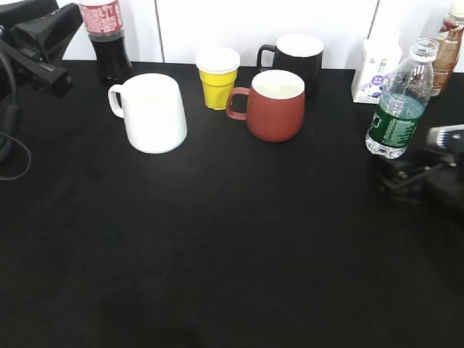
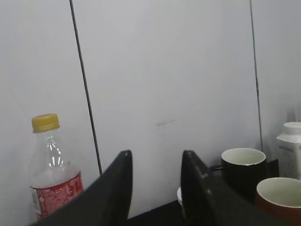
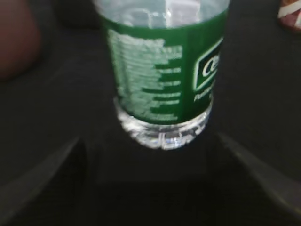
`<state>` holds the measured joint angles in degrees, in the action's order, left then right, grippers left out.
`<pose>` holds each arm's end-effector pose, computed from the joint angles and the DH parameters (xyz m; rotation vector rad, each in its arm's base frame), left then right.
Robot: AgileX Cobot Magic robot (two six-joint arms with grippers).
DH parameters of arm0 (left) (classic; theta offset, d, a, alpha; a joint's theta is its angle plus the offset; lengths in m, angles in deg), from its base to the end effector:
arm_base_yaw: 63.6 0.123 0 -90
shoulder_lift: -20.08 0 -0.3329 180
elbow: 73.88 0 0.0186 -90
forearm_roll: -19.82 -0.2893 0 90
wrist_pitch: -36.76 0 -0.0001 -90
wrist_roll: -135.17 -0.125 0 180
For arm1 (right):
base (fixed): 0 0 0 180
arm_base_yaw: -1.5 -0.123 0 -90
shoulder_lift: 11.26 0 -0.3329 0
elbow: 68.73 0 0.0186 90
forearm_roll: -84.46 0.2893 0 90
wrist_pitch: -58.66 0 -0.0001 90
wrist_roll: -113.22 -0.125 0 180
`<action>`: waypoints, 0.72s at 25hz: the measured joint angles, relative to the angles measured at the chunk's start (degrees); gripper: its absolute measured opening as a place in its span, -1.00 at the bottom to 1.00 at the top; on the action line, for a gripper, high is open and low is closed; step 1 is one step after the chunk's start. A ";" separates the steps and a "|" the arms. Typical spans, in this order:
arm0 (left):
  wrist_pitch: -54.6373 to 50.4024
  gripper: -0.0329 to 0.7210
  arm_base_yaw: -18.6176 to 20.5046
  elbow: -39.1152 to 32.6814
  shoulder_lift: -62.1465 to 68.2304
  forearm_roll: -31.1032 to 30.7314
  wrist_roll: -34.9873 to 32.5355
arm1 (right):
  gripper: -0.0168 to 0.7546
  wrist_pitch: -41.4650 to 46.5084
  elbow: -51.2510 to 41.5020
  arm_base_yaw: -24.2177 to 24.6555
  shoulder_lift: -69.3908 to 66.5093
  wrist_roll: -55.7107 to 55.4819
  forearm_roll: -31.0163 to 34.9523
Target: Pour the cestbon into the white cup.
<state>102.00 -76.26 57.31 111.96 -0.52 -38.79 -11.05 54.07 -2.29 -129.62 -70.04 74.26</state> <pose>0.3076 -0.1095 0.2705 0.4494 1.2865 -0.3602 0.3154 0.0417 0.0946 -0.1823 1.8442 0.1968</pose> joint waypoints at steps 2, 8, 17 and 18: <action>-2.18 -0.19 0.00 0.00 -0.30 -0.07 0.00 | 0.63 0.04 -2.46 0.00 4.13 -0.05 0.00; -27.22 -0.19 0.00 -0.04 -12.38 -0.37 7.22 | 0.62 0.06 -4.23 0.00 20.86 -5.25 -4.24; -70.36 -0.19 -3.36 0.09 -41.38 4.69 14.93 | 0.59 29.63 6.07 0.00 48.34 -25.88 -24.97; -76.41 -0.19 -5.08 1.22 -45.11 6.82 15.06 | 0.59 33.22 6.12 0.00 52.36 -30.84 -30.37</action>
<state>25.59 -81.34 58.53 66.85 6.30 -23.74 22.17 60.19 -2.29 -77.26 -100.88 43.89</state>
